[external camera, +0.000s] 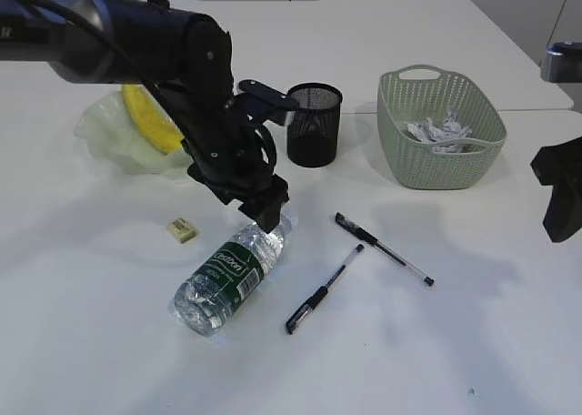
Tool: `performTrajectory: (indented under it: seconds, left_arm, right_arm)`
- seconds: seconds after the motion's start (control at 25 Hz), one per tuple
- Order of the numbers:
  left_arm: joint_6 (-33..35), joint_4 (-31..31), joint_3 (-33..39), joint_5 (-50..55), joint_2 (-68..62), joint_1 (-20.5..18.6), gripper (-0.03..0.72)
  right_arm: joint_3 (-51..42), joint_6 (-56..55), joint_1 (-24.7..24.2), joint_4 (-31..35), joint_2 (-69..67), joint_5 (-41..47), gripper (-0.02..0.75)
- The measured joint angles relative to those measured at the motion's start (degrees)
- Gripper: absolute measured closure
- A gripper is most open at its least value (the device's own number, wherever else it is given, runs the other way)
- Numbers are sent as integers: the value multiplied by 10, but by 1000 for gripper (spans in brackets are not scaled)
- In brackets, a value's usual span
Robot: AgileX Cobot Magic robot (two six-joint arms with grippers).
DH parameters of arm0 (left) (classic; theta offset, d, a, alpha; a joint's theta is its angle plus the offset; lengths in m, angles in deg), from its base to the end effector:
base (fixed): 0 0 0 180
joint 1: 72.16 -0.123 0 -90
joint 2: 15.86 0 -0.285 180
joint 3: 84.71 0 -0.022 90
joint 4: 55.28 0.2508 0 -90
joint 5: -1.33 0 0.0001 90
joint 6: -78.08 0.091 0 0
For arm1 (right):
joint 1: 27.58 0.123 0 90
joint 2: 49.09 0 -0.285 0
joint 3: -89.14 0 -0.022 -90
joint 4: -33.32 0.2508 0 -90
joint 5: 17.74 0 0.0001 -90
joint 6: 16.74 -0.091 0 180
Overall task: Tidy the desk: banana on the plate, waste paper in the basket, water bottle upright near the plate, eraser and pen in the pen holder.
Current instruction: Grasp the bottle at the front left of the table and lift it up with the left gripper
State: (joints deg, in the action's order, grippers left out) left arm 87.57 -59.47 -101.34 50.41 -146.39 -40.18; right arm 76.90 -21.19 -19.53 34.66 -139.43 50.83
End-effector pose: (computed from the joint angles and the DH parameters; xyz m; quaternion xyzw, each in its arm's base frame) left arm 0.3791 -0.2426 0.1712 0.3316 0.9312 -0.0591 0.1390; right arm 0.2623 0.0391 0.2849 -0.0279 0.9966 0.0195 0.0755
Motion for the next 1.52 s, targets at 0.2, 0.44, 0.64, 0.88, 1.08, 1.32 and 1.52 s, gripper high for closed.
performTrajectory:
  seconds: [0.2, 0.44, 0.64, 0.88, 1.08, 1.32, 1.52]
  left_arm:
    - [0, -16, -7, -1, -23, 1, 106]
    - [1, -23, -7, 1, -34, 1, 107]
    - [1, -28, -7, 11, -35, 1, 107]
    - [1, -39, -7, 17, -35, 1, 109]
    - [1, -44, -8, 25, -36, 1, 122]
    - [1, -49, -10, 25, -54, 1, 124]
    - [-2, -49, -10, 25, -57, 1, 133]
  right_arm:
    - [0, 0, 0, 0, 0, -2, 351]
    - [0, 0, 0, -3, 0, -7, 351]
    - [0, 0, 0, -4, 0, -12, 350]
    - [0, 0, 0, -4, 0, -17, 351]
    - [0, 1, 0, -4, 0, -18, 350]
    - [0, 1, 0, -4, 0, -18, 351]
    - [0, 1, 0, -4, 0, -18, 351]
